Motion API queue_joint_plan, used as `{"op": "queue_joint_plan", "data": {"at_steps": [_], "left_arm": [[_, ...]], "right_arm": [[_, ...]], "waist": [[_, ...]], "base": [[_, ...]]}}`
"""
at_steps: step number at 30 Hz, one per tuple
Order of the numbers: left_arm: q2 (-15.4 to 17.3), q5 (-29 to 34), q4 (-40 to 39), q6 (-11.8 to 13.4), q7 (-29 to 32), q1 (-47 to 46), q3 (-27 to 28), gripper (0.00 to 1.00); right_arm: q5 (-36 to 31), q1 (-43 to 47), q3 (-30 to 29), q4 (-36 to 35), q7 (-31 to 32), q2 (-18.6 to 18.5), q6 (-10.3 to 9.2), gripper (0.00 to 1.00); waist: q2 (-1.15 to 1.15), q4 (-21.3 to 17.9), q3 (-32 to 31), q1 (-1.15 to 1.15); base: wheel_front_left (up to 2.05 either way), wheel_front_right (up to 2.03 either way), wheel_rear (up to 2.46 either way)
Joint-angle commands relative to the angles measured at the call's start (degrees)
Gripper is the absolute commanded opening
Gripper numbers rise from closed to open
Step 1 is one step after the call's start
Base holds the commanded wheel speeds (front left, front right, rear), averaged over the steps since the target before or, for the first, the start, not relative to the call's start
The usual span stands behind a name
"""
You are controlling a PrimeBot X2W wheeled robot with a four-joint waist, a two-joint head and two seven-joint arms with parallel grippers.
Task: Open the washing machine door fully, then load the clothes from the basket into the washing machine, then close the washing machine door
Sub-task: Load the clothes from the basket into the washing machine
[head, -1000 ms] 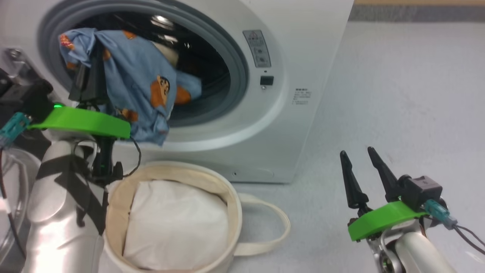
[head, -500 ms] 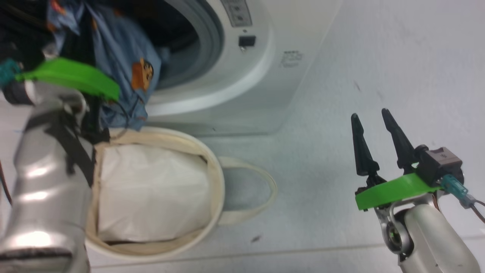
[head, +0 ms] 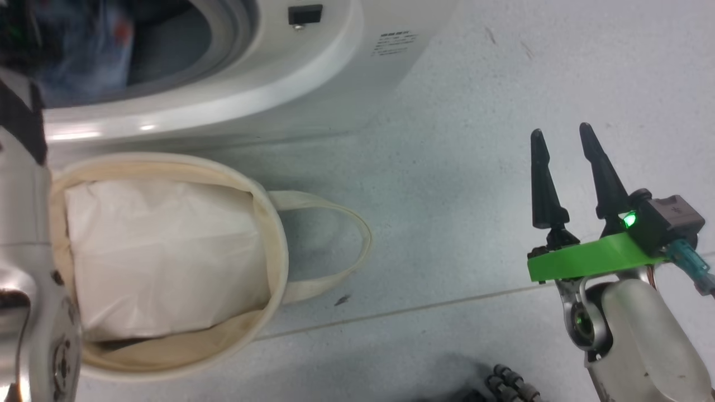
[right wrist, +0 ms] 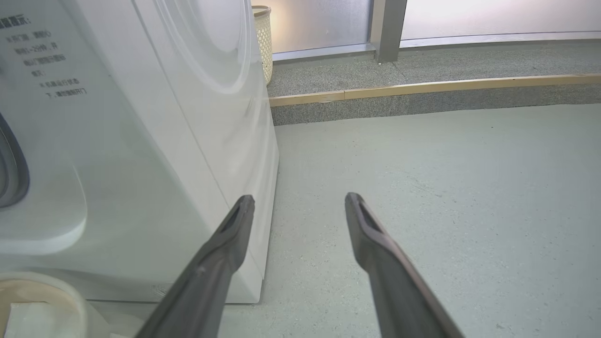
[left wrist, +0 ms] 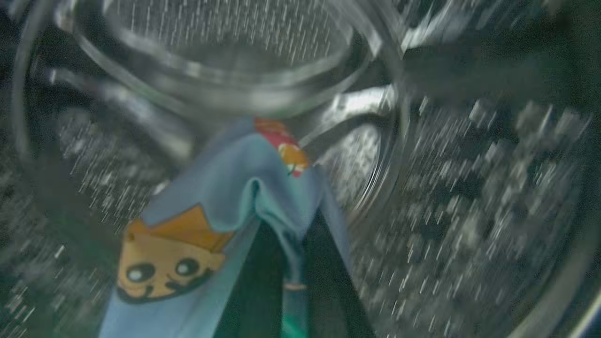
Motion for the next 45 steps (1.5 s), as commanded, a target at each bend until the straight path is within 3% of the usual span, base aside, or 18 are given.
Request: {"op": "queue_joint_plan", "data": {"at_steps": [1, 3, 6, 10, 13, 14, 15, 20, 24, 31, 38, 45], "left_arm": [[1.81, -0.93, -5.28, -0.31, -0.28, -1.64, 1.66, 0.0], [1.05, -1.27, -9.77, -0.31, -0.28, -0.92, 2.05, 0.0], [0.59, -0.59, -9.53, -0.32, -0.28, 0.4, 1.54, 0.0], [0.93, 0.89, -3.37, -0.32, -0.28, 1.05, 0.84, 0.0], [1.52, 2.89, 6.31, -0.2, -0.26, 0.4, -0.66, 0.0], [1.55, 3.11, 10.04, 0.13, 0.38, -0.25, -0.95, 0.92], [1.72, 3.64, 13.07, 0.62, 0.95, -1.15, -1.46, 1.0], [1.66, 5.82, 25.3, 3.8, 11.82, -4.7, -4.21, 1.0], [0.99, 5.27, 26.16, 3.16, 10.06, -4.42, -4.43, 1.0], [-0.53, 3.18, 25.47, 1.61, 0.55, 0.11, -3.62, 1.0], [-0.62, 2.0, 23.23, 0.5, -0.25, 6.66, -3.35, 1.0], [-1.03, 1.32, 14.75, 0.1, -0.27, 14.81, -2.14, 1.0]], "right_arm": [[-0.39, -0.2, 0.59, -2.09, -0.7, 0.12, 0.42, 1.0], [-0.59, -0.31, 0.46, -2.28, -0.7, 0.22, 0.42, 1.0], [-0.67, -0.41, 0.73, -2.29, -0.7, 0.44, 0.42, 1.0], [-0.59, -0.47, 1.19, -2.06, -0.7, 0.61, 0.42, 1.0], [-0.51, -0.41, 1.27, -1.85, -0.7, 0.55, 0.42, 1.0], [-0.48, -0.35, 1.29, -1.81, -0.7, 0.5, 0.42, 1.0], [-0.45, -0.28, 1.27, -1.77, -0.7, 0.43, 0.42, 1.0], [-0.27, -0.42, 1.46, -1.6, -0.7, 0.48, 0.42, 1.0], [0.01, -0.7, 2.03, -1.12, -0.7, 0.62, 0.42, 1.0], [0.97, -0.64, 2.85, 0.44, -0.7, 0.69, 0.42, 1.0], [1.96, -0.54, 3.7, 2.08, -0.7, 0.79, 0.42, 1.0], [2.67, 0.26, 3.99, 3.41, -0.7, 0.64, 0.42, 1.0]], "waist": [[0.0, -0.88, 1.73, -0.01], [0.0, -0.81, 2.26, -0.01], [0.0, -0.67, 2.45, -0.01], [0.0, -0.77, 2.22, -0.01], [0.0, -1.01, 1.72, -0.01], [0.0, -1.08, 1.57, -0.01], [0.0, -1.11, 1.53, -0.01], [0.0, -0.86, 0.97, -0.01], [0.0, -0.41, -0.55, -0.01], [0.0, 1.26, -4.78, -0.01], [0.0, 3.77, -8.28, -0.01], [0.0, 5.68, -12.33, -0.01]], "base": [[0.0, 0.0, 0.0], [0.0, 0.0, 0.0], [0.0, 0.0, 0.0], [0.0, 0.0, 0.0], [0.0, 0.0, 0.0], [0.0, 0.0, 0.0], [0.0, 0.0, 0.0], [0.0, 0.0, 0.0], [0.0, 0.0, 0.0], [0.0, 0.0, 0.0], [0.0, 0.0, 0.0], [0.0, 0.0, 0.0]]}}
